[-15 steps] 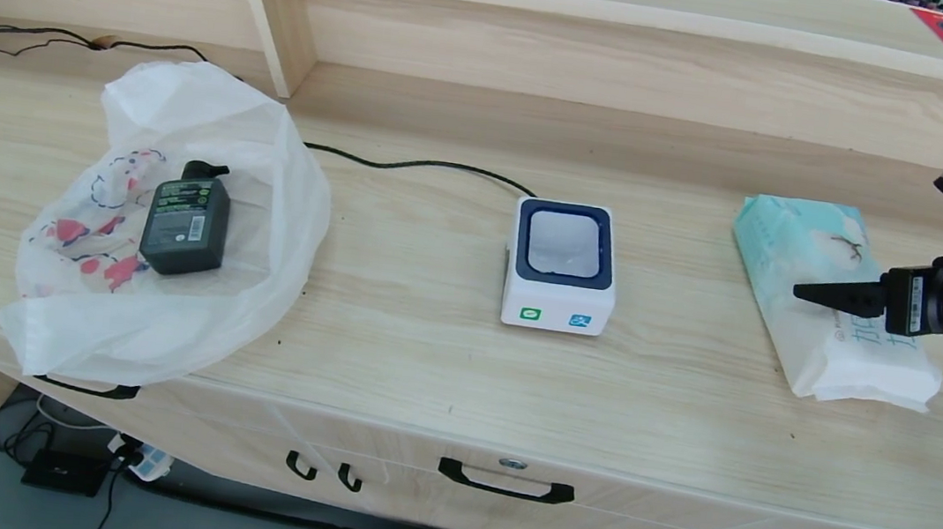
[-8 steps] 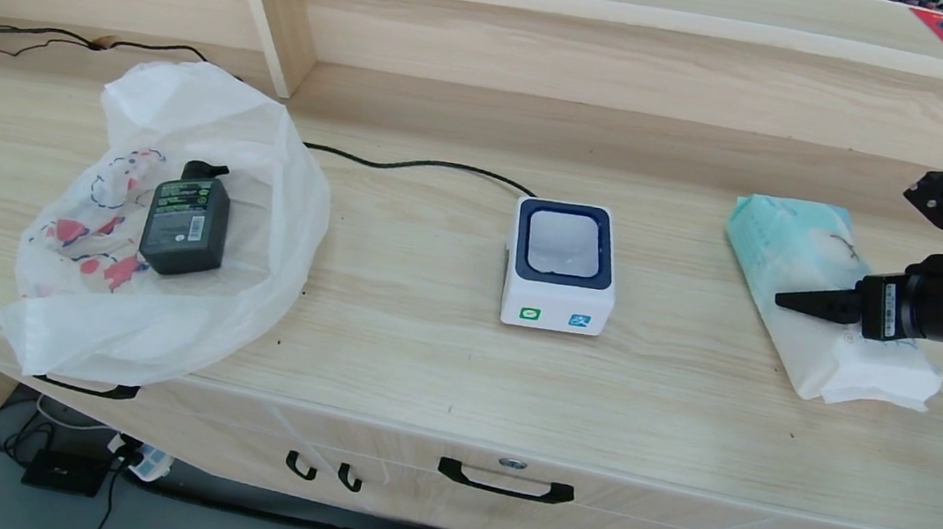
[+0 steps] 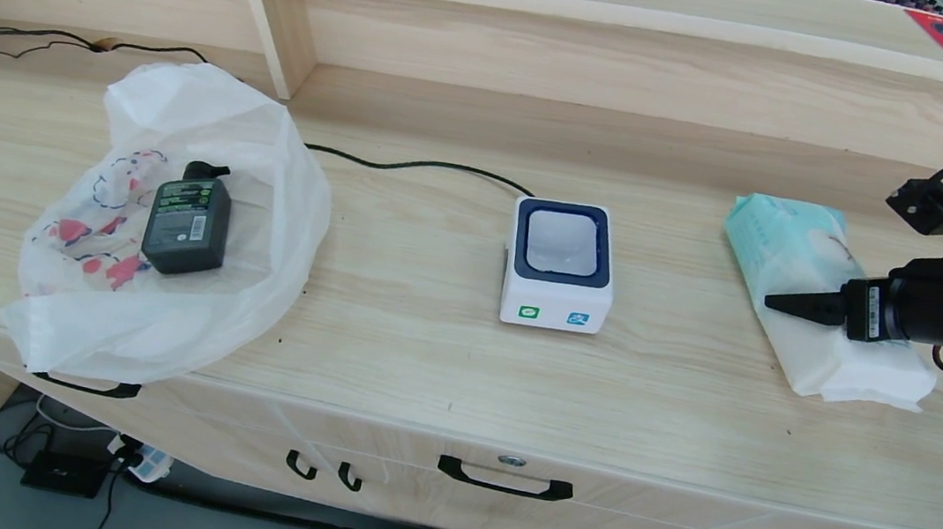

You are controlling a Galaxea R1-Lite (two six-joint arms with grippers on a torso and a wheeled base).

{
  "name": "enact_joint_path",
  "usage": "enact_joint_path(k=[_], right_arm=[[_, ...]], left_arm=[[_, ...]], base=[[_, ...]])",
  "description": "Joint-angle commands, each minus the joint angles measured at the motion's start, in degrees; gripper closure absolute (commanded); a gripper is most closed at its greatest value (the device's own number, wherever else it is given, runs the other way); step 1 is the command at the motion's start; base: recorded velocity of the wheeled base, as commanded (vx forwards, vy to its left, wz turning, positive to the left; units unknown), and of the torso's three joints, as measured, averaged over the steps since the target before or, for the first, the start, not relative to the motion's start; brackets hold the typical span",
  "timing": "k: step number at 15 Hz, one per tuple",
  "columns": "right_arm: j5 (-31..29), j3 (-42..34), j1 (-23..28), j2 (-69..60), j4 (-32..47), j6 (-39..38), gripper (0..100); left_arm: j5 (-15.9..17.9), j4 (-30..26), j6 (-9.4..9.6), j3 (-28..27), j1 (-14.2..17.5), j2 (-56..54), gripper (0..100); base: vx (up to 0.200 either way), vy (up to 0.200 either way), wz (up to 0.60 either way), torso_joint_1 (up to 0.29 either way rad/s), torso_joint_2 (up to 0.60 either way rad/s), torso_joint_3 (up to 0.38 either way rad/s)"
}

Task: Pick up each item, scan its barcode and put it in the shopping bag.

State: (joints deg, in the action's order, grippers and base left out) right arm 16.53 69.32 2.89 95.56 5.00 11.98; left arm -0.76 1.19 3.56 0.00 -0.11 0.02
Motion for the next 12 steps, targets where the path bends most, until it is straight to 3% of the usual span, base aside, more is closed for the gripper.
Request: enact_joint_path(k=[1, 4, 12], right_arm=[[0.1, 0.0, -0.2, 1.0, 0.4, 0.0, 100], [-1.2, 0.1, -1.0, 0.9, 0.1, -4.0, 100], [-2.2, 0.1, -1.8, -0.8, 0.1, -4.2, 100]], left_arm=[[0.0, 0.0, 0.04, 0.0, 0.0, 0.0, 0], [0.0, 0.0, 0.04, 0.0, 0.0, 0.0, 0], [0.0, 0.0, 0.13, 0.0, 0.0, 0.0, 0]], base=[[0.000, 0.000, 0.00, 0.000, 0.00, 0.000], [0.000, 0.000, 0.00, 0.000, 0.00, 0.000], [0.000, 0.000, 0.00, 0.000, 0.00, 0.000]])
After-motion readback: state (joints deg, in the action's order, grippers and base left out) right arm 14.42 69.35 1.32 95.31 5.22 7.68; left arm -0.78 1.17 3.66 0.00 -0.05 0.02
